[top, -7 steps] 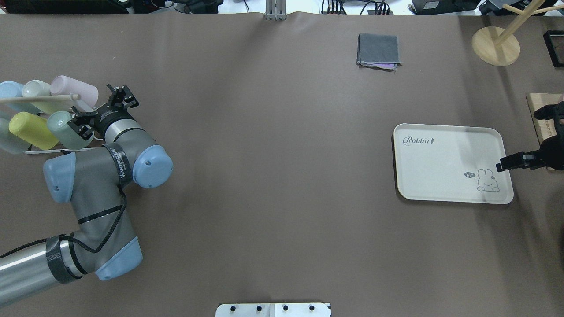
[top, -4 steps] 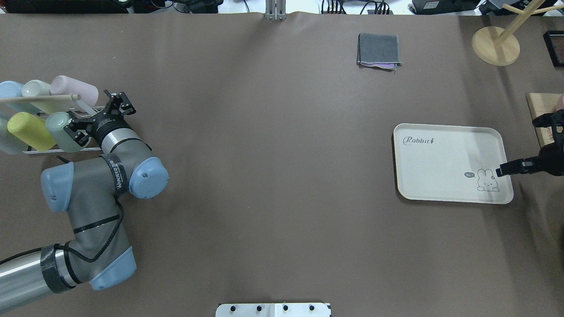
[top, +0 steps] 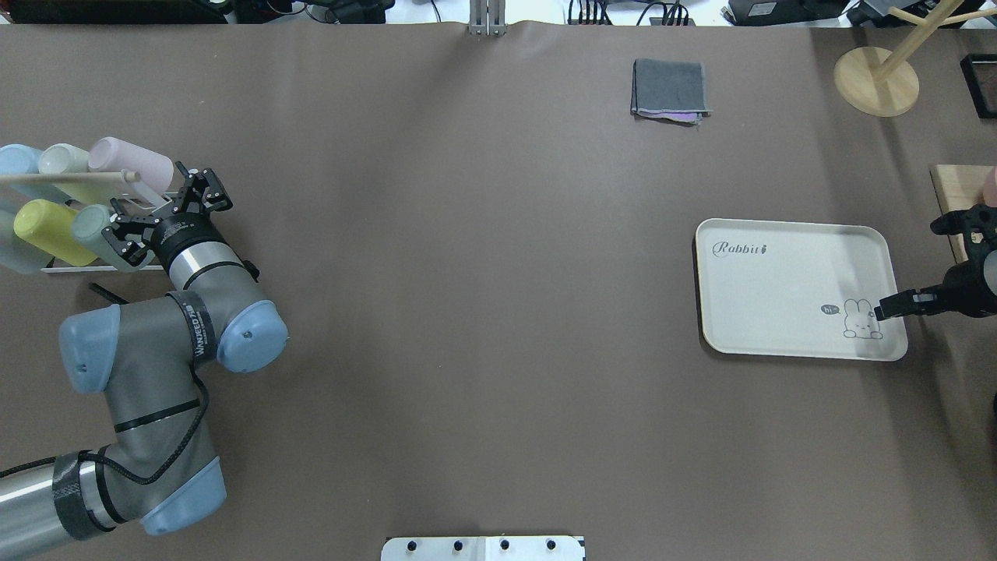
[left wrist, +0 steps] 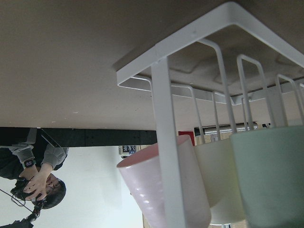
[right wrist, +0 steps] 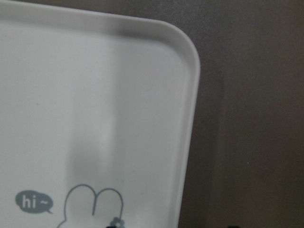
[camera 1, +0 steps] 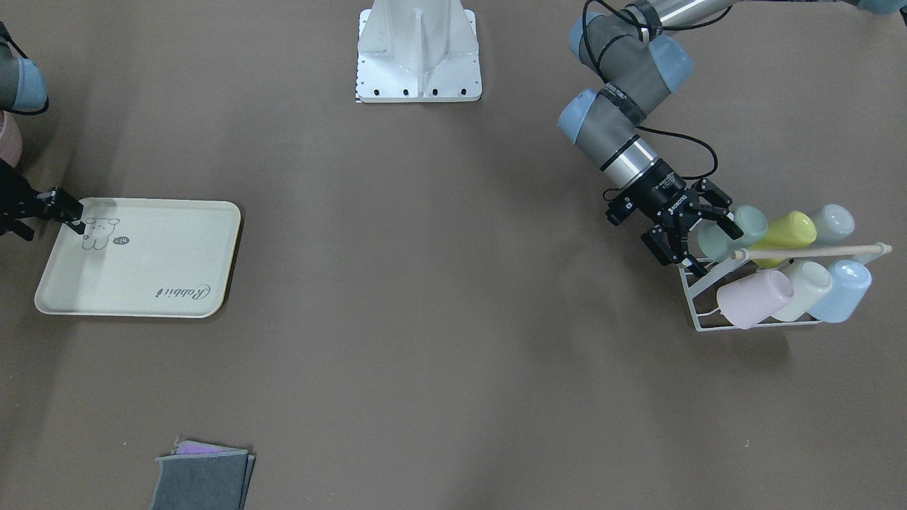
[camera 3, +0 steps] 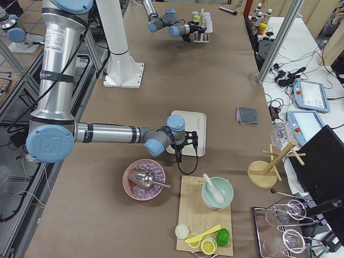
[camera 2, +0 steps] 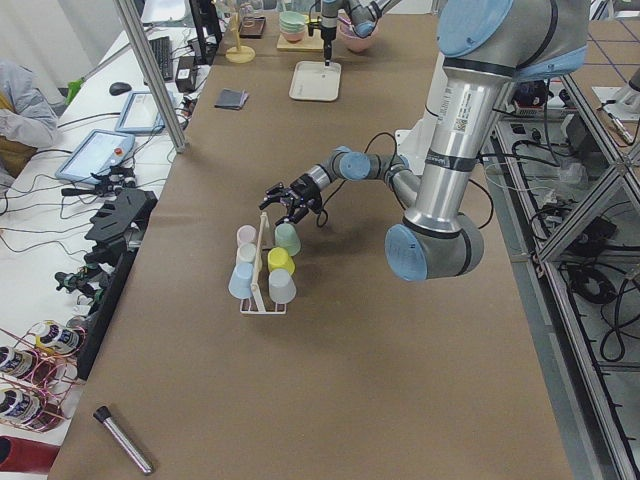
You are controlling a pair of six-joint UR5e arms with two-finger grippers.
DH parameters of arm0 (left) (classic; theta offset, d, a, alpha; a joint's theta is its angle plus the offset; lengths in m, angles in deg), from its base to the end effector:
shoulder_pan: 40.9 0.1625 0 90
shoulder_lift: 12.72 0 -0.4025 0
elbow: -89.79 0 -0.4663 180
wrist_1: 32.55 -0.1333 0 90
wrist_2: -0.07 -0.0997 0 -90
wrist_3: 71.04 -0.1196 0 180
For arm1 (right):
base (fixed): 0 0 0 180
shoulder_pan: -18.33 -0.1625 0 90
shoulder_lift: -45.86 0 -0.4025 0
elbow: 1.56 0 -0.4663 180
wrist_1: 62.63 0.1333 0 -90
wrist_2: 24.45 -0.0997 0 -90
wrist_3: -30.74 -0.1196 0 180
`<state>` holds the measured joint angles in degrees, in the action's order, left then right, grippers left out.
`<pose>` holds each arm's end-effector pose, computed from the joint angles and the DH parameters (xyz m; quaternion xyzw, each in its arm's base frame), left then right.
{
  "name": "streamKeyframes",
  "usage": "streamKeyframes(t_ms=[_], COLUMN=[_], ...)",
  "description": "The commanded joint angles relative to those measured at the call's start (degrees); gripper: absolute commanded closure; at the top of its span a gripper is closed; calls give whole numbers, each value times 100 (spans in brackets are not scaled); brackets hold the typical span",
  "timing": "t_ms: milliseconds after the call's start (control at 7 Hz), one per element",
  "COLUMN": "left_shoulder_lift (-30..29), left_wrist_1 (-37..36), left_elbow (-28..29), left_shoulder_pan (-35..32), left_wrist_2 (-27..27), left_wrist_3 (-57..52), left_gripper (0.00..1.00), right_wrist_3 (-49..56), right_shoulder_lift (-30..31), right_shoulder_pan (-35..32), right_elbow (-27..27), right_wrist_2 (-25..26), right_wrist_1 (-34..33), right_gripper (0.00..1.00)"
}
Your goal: Pick up and place green cup on tray
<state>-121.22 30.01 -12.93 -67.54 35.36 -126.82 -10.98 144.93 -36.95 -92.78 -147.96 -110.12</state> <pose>0.4600 -0.4891 0.3649 0.0596 -0.4563 0.7577 0.4627 -0.2507 -0.4799 0.6490 0.0538 -0.3927 -0.0299 0.9176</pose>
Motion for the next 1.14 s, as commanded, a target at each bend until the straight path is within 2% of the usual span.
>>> streamKeyframes(t_ms=[0,143,286,571,714,1000], left_shoulder_lift=[56,178,371,601,610,628], left_wrist_1=[-261,-280,-297,-594,-640,-850], left_elbow=[-344,-328,-328,-240,-205,-414], left_shoulder_pan=[10,62,193,501,545,555], left_wrist_2=[-75,-66,-66,-31,-31,-31], left_wrist_3=[15,180,277,1074,1165,1228], left_gripper=[2,2,2,2,2,2], right_wrist_3=[-20,-12,-12,6,-3,-29], right_shoulder_lift=[-28,-28,-28,-20,-20,-20], right_shoulder_pan=[8,8,8,0,-1,-27], right_elbow=[17,26,26,26,17,-53], right_wrist_2=[-6,-6,-6,-6,-23,-93], right_wrist_1=[-6,-15,-15,-15,-15,-24], right_gripper=[58,65,67,87,100,100])
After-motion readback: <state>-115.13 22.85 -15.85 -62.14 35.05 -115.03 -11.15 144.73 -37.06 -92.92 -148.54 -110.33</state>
